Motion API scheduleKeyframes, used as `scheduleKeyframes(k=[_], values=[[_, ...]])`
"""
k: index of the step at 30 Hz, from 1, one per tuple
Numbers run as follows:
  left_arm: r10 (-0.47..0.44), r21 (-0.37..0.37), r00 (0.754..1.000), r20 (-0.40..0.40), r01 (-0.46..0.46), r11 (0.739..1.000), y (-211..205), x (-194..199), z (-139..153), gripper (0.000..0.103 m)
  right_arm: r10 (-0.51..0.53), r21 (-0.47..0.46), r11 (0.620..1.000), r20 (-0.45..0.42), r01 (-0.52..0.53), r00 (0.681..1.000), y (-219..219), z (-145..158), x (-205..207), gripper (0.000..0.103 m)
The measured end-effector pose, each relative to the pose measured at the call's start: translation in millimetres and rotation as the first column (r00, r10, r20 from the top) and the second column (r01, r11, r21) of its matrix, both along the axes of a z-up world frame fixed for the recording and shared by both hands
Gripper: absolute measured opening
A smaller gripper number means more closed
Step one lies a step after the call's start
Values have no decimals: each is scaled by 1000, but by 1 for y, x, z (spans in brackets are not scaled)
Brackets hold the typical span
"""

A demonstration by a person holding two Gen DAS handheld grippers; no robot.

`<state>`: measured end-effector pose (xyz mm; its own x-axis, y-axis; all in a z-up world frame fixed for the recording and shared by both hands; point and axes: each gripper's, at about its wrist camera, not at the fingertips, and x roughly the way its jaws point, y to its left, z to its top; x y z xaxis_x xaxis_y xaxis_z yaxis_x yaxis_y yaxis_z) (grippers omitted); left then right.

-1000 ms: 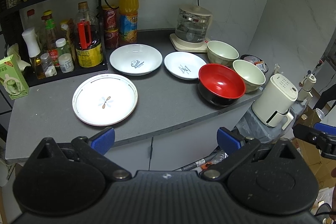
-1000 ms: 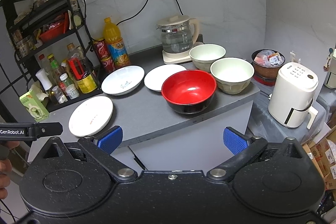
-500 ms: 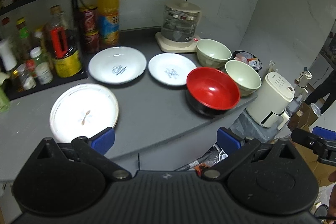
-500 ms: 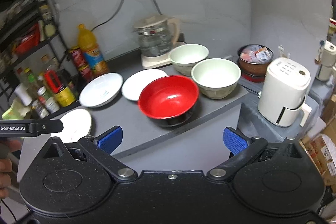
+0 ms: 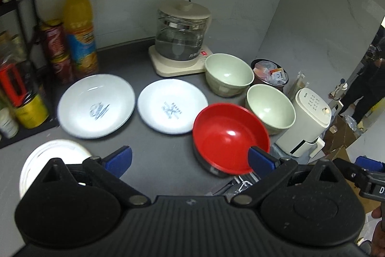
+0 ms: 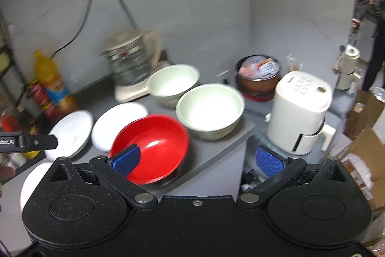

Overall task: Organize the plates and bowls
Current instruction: 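Move both grippers toward the large cream bowl beside the red bowl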

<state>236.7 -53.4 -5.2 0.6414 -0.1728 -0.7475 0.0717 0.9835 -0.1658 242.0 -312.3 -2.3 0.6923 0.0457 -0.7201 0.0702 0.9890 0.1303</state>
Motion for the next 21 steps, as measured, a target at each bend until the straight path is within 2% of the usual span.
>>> scheduleKeyframes(k=[8, 21], values=[[-86, -47, 996, -37, 85, 995, -8, 64, -20, 100, -84, 27, 996, -40, 85, 996, -10, -12, 27, 103], [-186, -89, 980, -63, 180, 980, -43, 126, -34, 99, -150, 45, 987, -70, 153, 986, -28, -33, 60, 103]])
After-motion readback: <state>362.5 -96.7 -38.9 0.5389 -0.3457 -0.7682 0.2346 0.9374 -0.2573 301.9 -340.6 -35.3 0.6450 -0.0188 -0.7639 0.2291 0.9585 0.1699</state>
